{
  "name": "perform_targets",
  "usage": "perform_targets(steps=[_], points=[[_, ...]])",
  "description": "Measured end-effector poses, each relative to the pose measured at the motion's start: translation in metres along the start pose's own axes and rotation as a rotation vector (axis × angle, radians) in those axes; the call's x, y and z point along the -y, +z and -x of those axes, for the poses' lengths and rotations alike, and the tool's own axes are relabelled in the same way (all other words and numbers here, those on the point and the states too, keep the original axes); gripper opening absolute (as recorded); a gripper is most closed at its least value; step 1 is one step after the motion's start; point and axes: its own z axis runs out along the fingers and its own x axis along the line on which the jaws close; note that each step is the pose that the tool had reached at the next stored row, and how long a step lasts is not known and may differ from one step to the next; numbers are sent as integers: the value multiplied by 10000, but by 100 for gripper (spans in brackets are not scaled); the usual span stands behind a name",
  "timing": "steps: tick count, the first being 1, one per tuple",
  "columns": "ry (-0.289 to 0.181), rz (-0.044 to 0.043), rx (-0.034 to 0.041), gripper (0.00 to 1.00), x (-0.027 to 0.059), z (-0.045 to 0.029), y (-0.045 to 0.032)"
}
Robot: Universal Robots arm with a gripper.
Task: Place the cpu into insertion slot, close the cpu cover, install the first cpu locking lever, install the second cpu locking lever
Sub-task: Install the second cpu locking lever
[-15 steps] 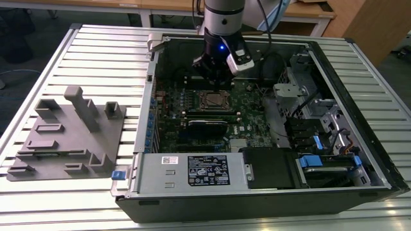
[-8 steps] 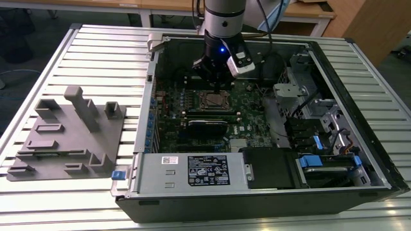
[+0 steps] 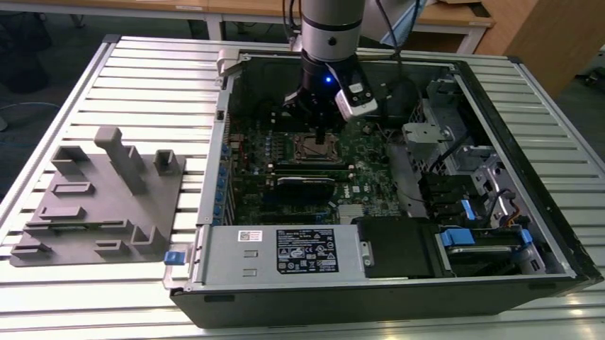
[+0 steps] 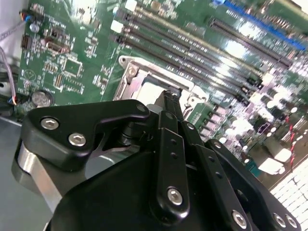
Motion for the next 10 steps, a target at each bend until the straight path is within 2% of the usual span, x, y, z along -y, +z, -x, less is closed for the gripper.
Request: perform_targets(steps=[10], points=[[1,-2,-1,11,154,5,25]])
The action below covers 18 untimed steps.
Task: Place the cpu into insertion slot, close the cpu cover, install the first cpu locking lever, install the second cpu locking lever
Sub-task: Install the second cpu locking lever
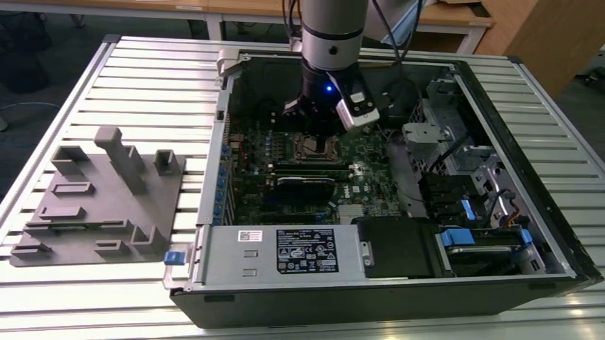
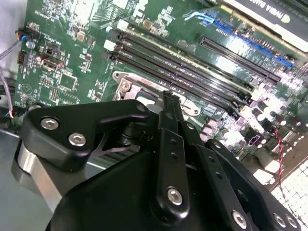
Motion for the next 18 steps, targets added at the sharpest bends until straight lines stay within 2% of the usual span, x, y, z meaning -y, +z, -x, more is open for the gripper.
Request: perform_targets(steps=[7,18], points=[[0,0,0,11,29,-21,62],[-1,0,0,11,28,-22,85]])
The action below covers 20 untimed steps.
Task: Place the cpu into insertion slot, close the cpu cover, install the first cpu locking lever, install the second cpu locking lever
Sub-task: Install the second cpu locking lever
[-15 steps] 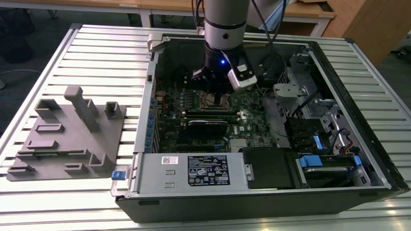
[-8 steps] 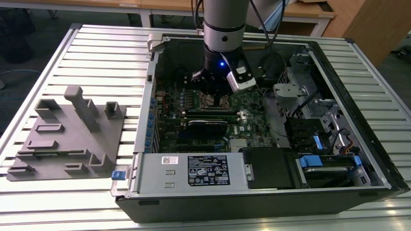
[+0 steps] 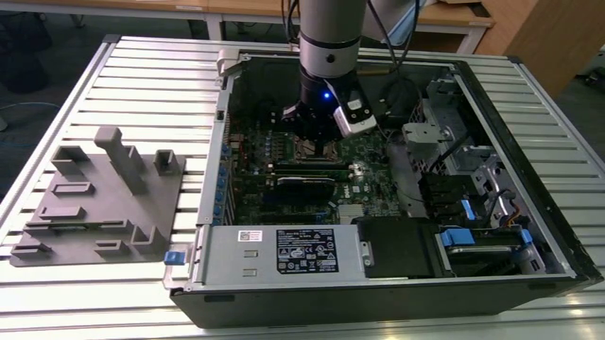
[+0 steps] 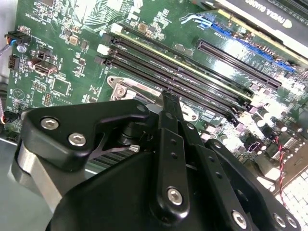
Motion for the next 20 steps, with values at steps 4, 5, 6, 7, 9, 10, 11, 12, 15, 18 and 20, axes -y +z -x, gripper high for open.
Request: perform_targets(steps=[4,5,6,7,9,10,11,12,15,18,20], points=[[0,1,1,11,0,-1,15],[0,1,0,11,0,-1,21],[1,0,0,11,0,-2,29],[1,0,0,11,0,-3,41],[0,0,0,11,0,-6,64],[0,0,0,11,0,-7,75],[1,-1,0,11,0,-9,86],[0,-1,0,11,0,-10,96],[1,0,0,11,0,-19,119],[1,-1,0,11,1,-23,130],[0,-2,-1,11,1,-24,133]])
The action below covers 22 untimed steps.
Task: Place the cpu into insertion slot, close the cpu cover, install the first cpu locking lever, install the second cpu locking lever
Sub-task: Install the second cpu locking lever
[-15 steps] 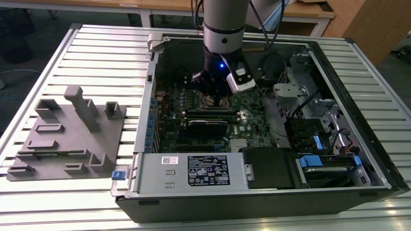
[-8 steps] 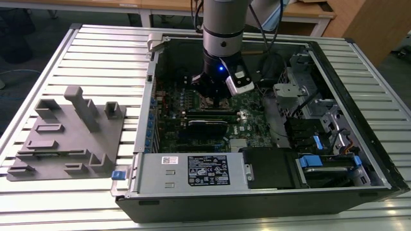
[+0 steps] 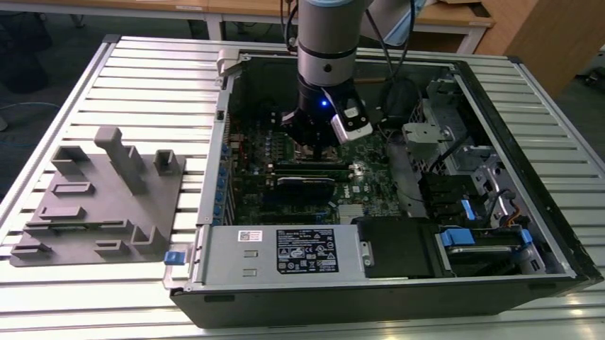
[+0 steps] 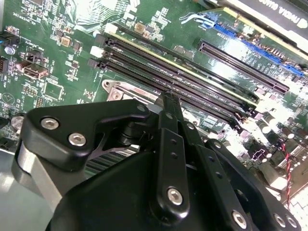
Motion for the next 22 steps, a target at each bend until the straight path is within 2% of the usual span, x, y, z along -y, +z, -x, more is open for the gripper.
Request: perform_targets(steps=[9,16,22], points=[[0,-16,2,11,0,-2,11],[1,-20,3,11,3,-44,28],[0,-20,3,11,3,-44,30]])
